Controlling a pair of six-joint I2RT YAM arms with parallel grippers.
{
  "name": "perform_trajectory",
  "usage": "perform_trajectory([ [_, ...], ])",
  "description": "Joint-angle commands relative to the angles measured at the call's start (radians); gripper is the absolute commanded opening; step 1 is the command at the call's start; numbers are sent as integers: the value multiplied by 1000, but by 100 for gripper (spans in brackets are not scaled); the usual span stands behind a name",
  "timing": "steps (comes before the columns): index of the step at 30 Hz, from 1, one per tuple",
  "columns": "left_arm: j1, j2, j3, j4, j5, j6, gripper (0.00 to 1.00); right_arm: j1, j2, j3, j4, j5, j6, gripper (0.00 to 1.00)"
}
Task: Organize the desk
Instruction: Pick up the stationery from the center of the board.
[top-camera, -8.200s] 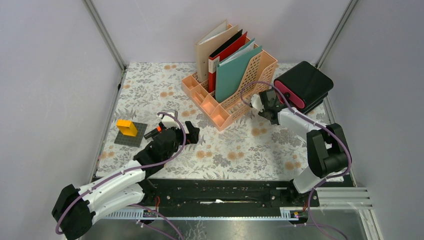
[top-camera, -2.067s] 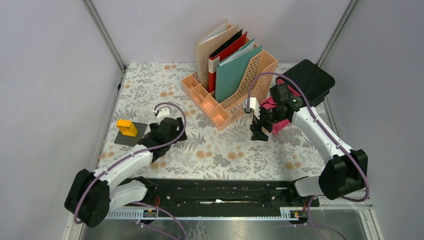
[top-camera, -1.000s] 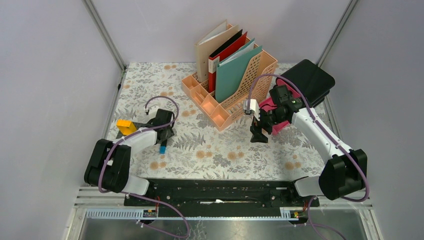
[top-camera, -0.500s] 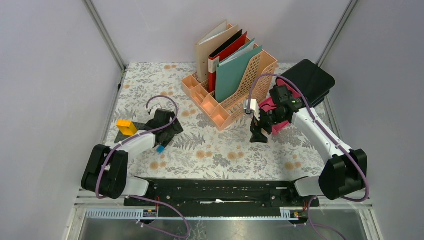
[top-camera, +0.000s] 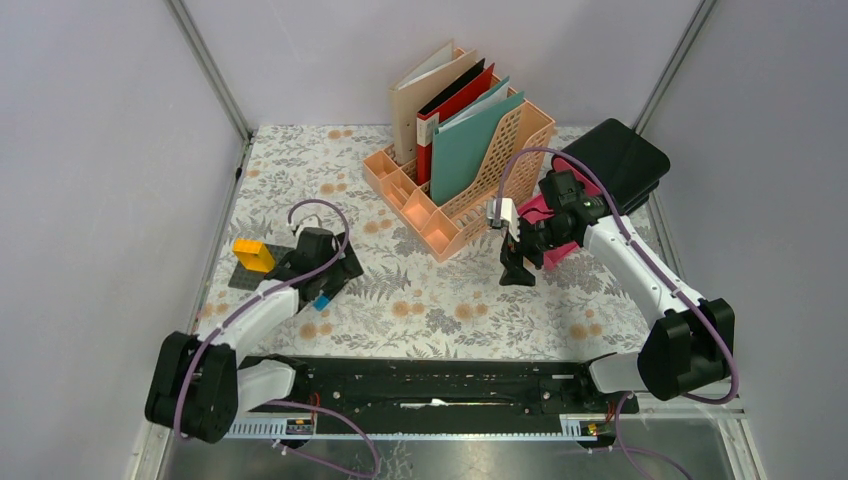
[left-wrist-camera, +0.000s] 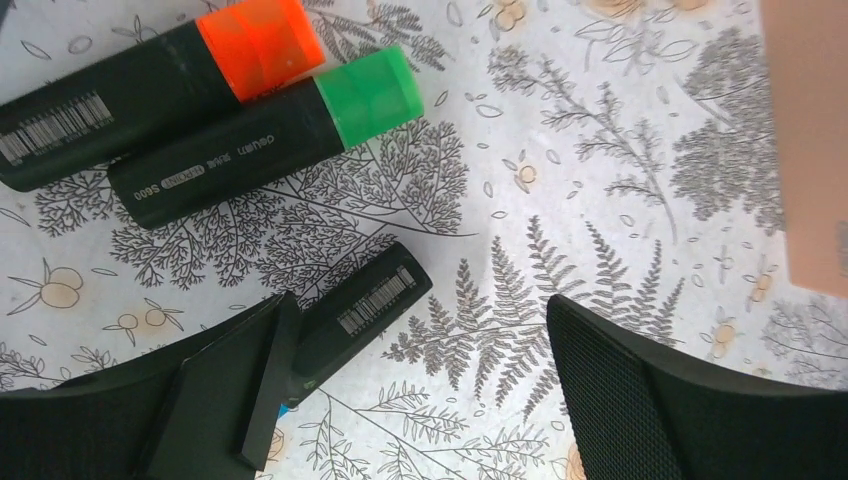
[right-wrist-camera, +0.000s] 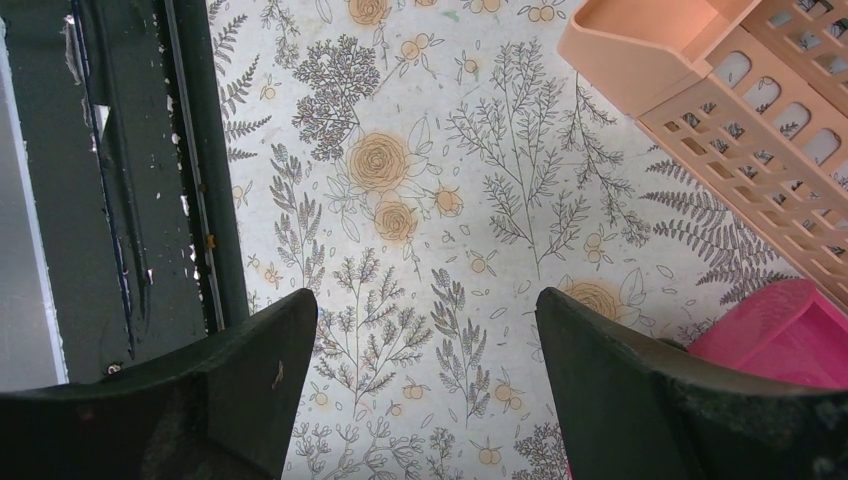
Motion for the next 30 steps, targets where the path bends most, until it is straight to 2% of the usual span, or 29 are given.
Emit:
perform_trajectory([
  [1,-1,-53,-19,10,21,26,99,-5,-34,-4,0,-48,-8,87],
  [4,-26,13,-5,-22,-9,8,98,-5,-36,-4,1,-51,-9,87],
  [7,-84,68,28,-73,-81,-8,93,-5,-37,-4,1,-53,-9,87],
  [13,-217,99,149,-227,-233,-16,85,-5,-36,-3,-2,-59,-12,87],
  [16,-242,130,204,-290,-276,12,82,-5,-37,-2,-3,-62,-14,87],
  [21,-267,213,255,-357,-280,17,79,-5,-40,-2,-6,-63,-16,87],
  [30,-315,265,312,-461,-237,23,82,-5,-37,-2,-12,-73,-23,87],
])
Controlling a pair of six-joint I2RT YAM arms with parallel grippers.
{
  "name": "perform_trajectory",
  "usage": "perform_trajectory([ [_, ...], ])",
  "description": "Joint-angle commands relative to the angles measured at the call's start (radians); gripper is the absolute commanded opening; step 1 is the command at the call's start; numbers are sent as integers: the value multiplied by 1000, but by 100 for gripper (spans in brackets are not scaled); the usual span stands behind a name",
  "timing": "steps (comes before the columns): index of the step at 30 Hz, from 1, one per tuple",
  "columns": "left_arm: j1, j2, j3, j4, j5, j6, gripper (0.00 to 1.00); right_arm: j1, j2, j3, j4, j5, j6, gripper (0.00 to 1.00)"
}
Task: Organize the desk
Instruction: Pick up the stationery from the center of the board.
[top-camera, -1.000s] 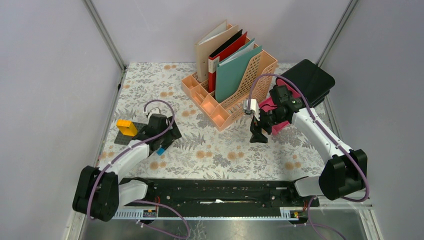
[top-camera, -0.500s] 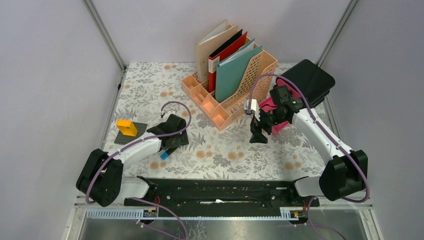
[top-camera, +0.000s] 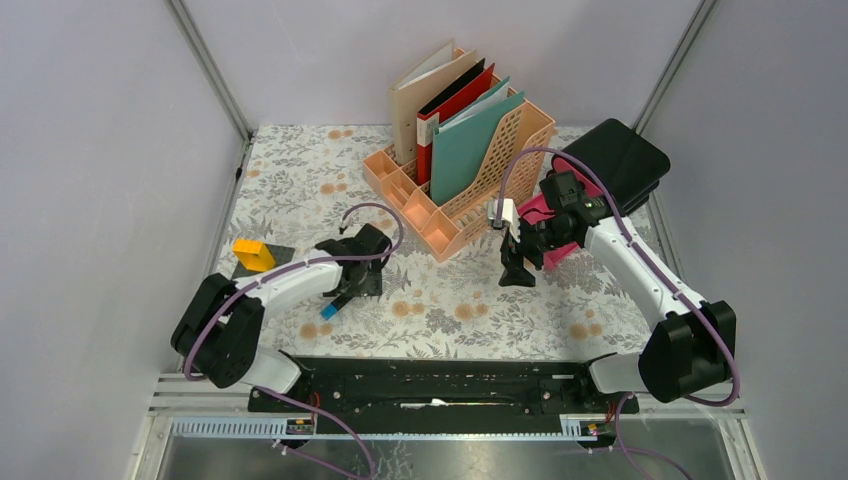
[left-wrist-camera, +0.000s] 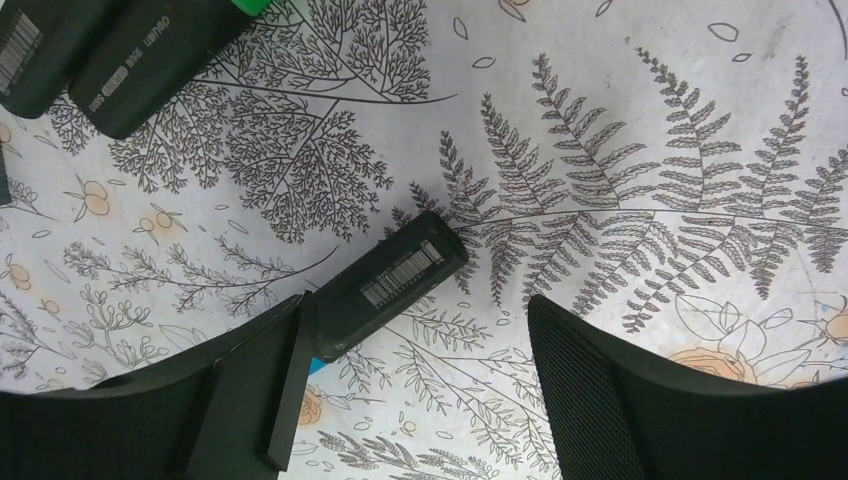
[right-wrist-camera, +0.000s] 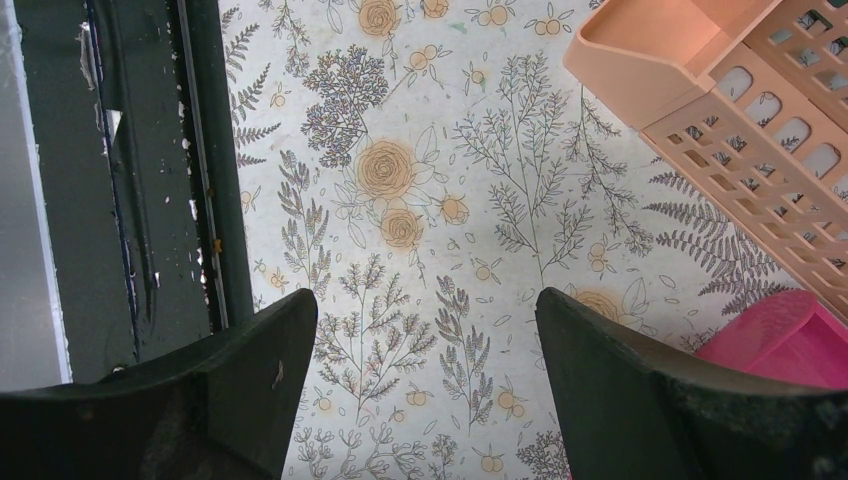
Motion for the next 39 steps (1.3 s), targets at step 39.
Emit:
perform_trajectory([
  [39,211,-503,-195,65,155,-522,72,-6,-63,4,-27,-71,-38,87],
])
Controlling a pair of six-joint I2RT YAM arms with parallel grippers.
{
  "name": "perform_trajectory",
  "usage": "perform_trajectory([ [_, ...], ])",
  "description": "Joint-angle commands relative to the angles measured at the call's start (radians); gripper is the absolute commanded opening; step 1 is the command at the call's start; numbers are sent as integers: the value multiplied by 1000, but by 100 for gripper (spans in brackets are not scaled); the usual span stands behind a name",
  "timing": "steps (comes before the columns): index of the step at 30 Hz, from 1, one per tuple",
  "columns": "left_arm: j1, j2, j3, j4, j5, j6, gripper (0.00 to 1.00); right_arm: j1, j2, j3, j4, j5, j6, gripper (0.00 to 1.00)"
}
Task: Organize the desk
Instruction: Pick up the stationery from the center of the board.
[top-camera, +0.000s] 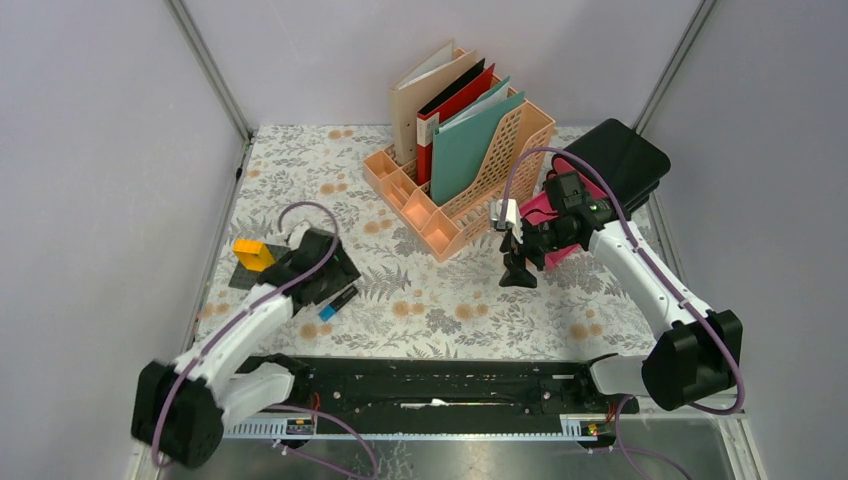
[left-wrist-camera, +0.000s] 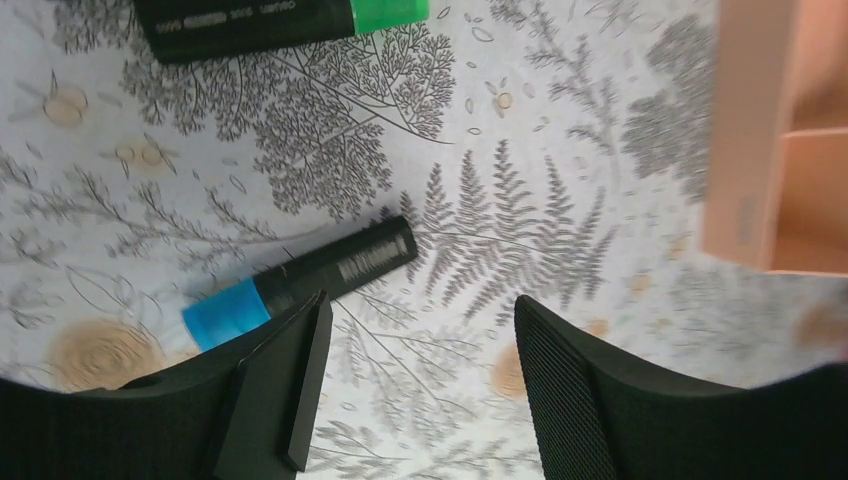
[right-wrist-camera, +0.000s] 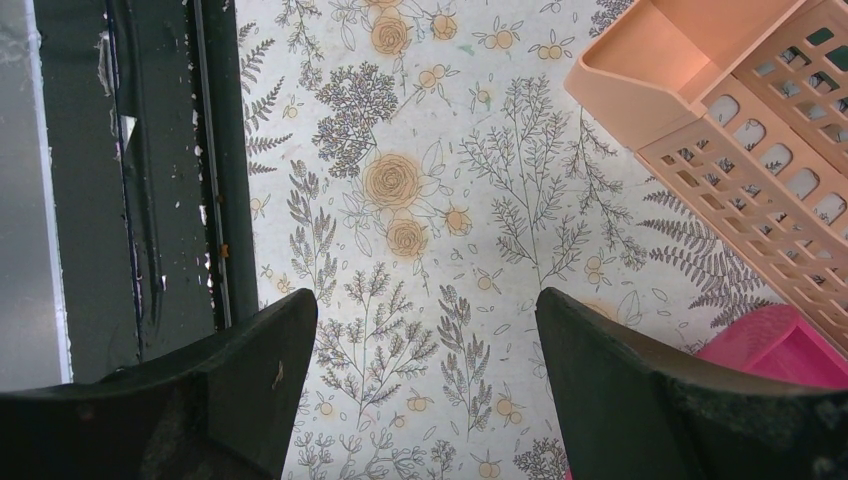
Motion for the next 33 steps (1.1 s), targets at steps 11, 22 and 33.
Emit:
perform_trajectory([
  [11,0,-174,-180,-125,-2,-601,74,-6,-34,2,-19,-47,-26,87],
  [22,27,1,-110,-85,-176,-563,80,-6,-33,2,-18,-45,-27,87],
  [33,104,227,-34,90,-79,-349,80,-6,-32,-1,-18,-36,-33,87],
])
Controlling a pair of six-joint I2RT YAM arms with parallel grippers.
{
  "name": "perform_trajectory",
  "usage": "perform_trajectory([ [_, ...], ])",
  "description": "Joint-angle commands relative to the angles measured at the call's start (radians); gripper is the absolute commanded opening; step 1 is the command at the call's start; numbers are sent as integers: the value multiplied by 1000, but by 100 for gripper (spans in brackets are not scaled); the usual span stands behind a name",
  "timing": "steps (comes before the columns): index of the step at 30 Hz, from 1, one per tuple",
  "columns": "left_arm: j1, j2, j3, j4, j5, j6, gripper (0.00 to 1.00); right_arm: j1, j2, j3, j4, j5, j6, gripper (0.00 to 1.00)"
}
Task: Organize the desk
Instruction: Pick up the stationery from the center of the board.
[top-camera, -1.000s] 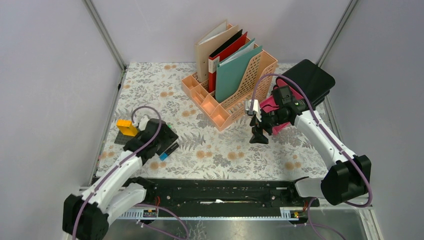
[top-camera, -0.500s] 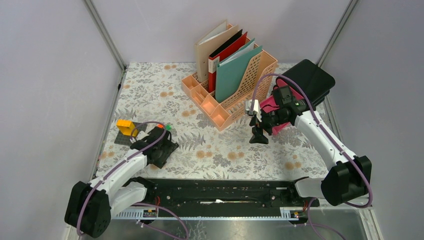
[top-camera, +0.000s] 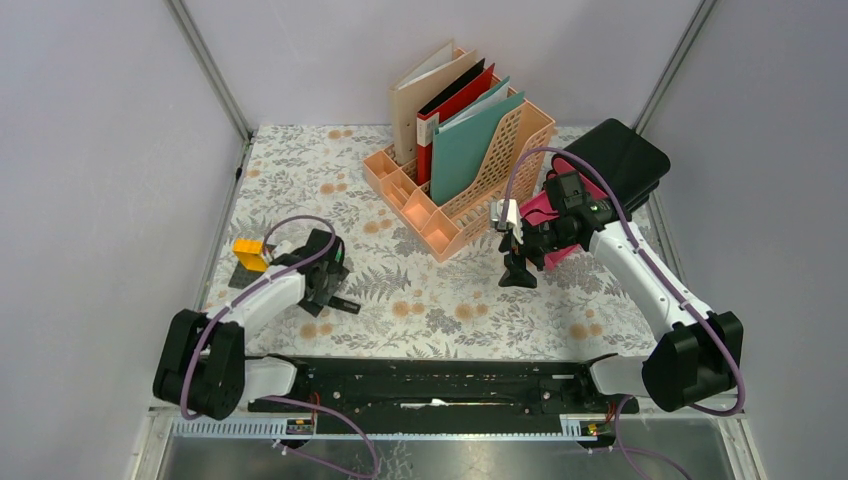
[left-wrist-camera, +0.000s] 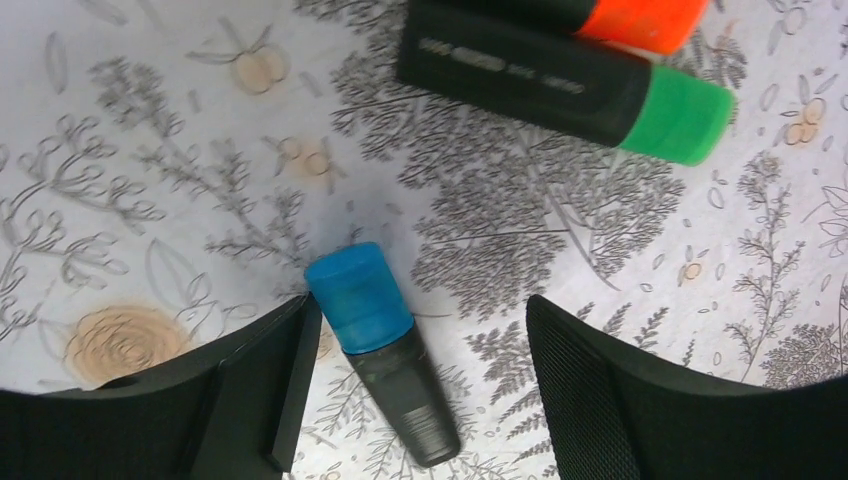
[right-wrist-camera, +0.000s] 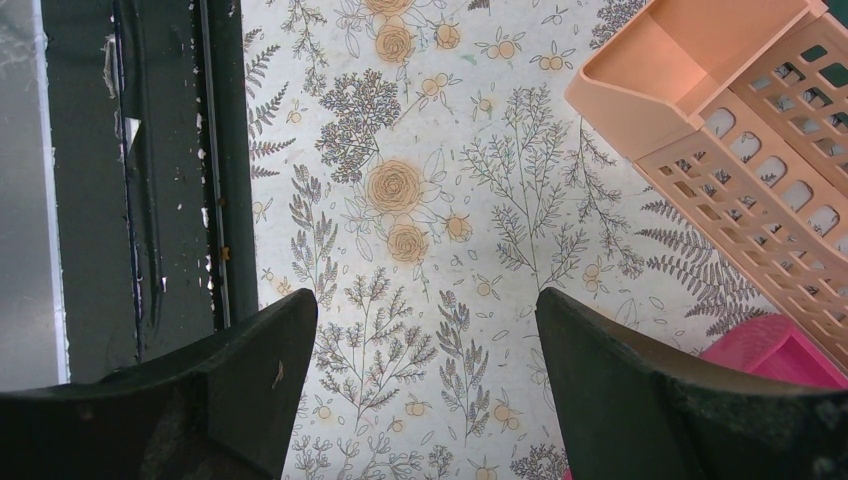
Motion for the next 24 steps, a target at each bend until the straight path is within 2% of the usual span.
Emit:
perform_trajectory([
  [1,11,87,40,125,71,113,77,-8,-26,0,-15,-20,-18,87],
  [5,10,128,65,143,157,187,61,-7,-26,0,-17,-17,-19,87],
  [9,-4,125,44,164,229,266,51,-7,-24,-2,-15,-16,-21,87],
  [14,-58,153,32,151,258,370,49,-6,-23,-2,-14,-17,-21,87],
  [24,-227,270,67,104,202,426,46,-6,-27,0,-14,-20,-19,87],
])
